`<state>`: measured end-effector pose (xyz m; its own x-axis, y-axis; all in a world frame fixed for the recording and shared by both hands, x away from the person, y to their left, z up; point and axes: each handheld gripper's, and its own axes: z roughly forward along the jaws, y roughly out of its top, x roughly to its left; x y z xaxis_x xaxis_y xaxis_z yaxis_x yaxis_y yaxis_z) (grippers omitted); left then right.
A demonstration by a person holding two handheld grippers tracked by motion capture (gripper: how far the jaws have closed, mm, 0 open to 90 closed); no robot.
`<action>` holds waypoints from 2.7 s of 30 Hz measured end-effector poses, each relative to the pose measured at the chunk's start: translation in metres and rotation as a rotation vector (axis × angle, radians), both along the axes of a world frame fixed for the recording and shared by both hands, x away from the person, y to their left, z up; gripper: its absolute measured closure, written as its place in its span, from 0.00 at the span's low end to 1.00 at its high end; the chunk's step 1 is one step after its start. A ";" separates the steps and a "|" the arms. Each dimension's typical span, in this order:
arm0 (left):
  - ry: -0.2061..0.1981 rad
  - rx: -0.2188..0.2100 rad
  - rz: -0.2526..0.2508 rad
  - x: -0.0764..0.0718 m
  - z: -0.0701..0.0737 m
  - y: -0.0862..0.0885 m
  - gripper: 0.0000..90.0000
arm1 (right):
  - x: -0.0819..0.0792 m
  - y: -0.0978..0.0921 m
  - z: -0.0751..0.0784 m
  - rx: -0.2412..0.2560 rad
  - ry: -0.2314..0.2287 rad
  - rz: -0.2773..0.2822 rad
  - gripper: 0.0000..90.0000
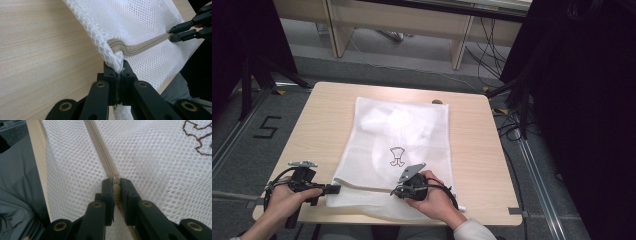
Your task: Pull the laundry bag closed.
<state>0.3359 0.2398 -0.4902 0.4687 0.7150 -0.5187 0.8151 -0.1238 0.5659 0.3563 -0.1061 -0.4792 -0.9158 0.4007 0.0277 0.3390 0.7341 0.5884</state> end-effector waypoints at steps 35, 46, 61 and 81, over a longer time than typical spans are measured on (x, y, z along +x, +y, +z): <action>0.000 -0.002 0.000 0.000 0.000 0.000 0.96 | -0.002 -0.014 0.003 0.004 0.003 -0.038 0.92; 0.000 -0.004 0.001 0.000 0.000 0.000 0.96 | -0.002 -0.019 0.004 0.014 0.009 -0.042 0.92; -0.001 -0.005 0.001 0.000 0.000 0.000 0.96 | -0.003 -0.022 0.005 -0.001 0.018 -0.051 0.92; -0.002 -0.003 0.003 0.000 0.000 0.001 0.96 | -0.003 -0.027 0.004 0.007 0.006 -0.054 0.92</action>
